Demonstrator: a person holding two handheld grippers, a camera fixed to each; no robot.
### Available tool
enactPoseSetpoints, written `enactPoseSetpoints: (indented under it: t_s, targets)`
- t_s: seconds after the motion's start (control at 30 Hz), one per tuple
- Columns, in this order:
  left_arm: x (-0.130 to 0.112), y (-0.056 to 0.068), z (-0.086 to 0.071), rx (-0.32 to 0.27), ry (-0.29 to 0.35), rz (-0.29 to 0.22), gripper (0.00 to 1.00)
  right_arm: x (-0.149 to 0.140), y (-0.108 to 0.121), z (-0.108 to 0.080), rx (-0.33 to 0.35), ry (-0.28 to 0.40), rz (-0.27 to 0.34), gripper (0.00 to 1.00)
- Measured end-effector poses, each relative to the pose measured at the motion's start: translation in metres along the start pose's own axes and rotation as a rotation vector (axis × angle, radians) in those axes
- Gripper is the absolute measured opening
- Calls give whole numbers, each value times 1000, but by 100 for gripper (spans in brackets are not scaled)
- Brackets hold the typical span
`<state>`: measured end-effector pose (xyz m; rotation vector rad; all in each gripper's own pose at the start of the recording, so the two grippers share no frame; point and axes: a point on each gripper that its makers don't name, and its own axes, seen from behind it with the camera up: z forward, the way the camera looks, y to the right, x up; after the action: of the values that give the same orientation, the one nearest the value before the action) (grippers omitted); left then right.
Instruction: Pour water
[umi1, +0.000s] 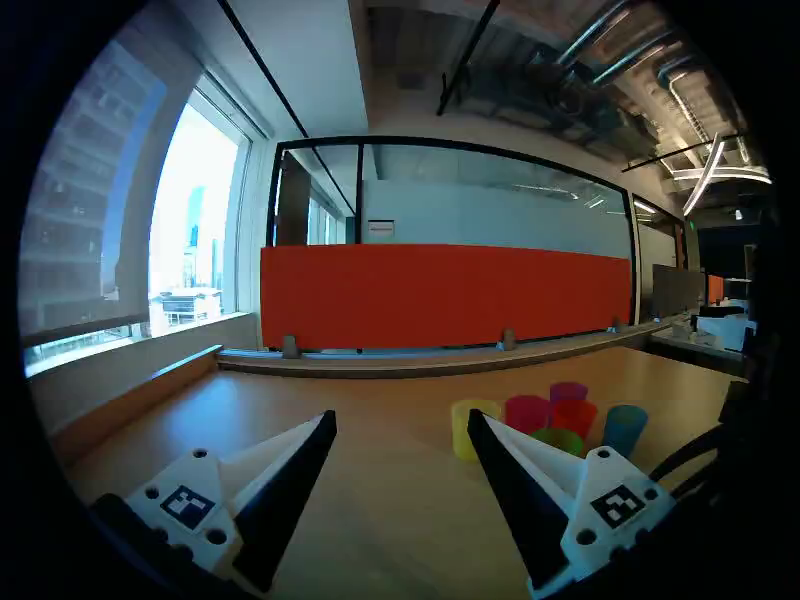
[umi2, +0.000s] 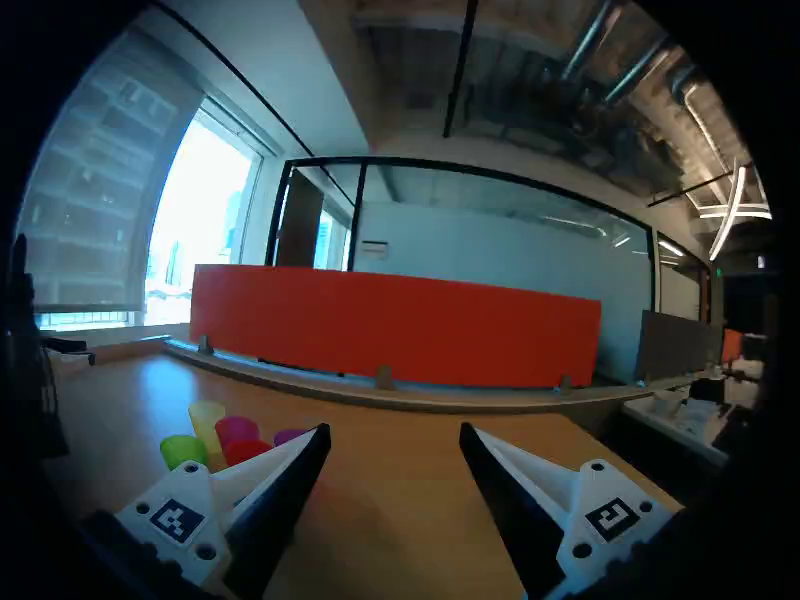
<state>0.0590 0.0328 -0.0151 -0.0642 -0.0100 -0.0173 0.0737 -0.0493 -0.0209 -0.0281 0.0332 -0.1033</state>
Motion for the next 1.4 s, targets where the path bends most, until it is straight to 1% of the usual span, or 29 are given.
enactPoseSetpoints:
  t_s: [0.2, 0.3, 0.4, 0.5, 0.7, 0.8, 0.87, 1.0, 1.1, 1.3, 1.4]
  targets:
    - [7, -2, -1, 40, 36, 25, 98, -4, 4, 6, -4, -4, 30, 100]
    - [8, -3, -1, 59, 56, 29, 98, -4, 8, 8, -11, -6, 52, 100]
    - [5, -6, 0, 77, 67, 18, 98, -5, 11, 10, -18, -12, 75, 100]
    - [0, -9, 1, 87, 70, -4, 98, -8, 14, 11, -23, -22, 87, 100]
    - [-15, -19, 3, 96, 70, -21, 98, -10, 17, 12, -40, -25, 82, 100]
    - [-19, -26, 4, 112, 63, -22, 98, -12, 17, 11, -46, -34, 81, 100]
    - [-18, -28, 5, 116, 70, -20, 98, -15, 15, 11, -45, -40, 83, 100]
    - [-20, -27, 6, 108, 79, -16, 98, -16, 13, 11, -44, -45, 85, 100]
    - [-27, -28, 7, 105, 70, -14, 98, -17, 11, 12, -47, -45, 87, 100]
    - [-35, -36, 8, 121, 62, -12, 98, -18, 10, 11, -45, -46, 85, 100]
    - [-38, -36, 9, 120, 58, -16, 98, -17, 10, 11, -48, -45, 82, 100]
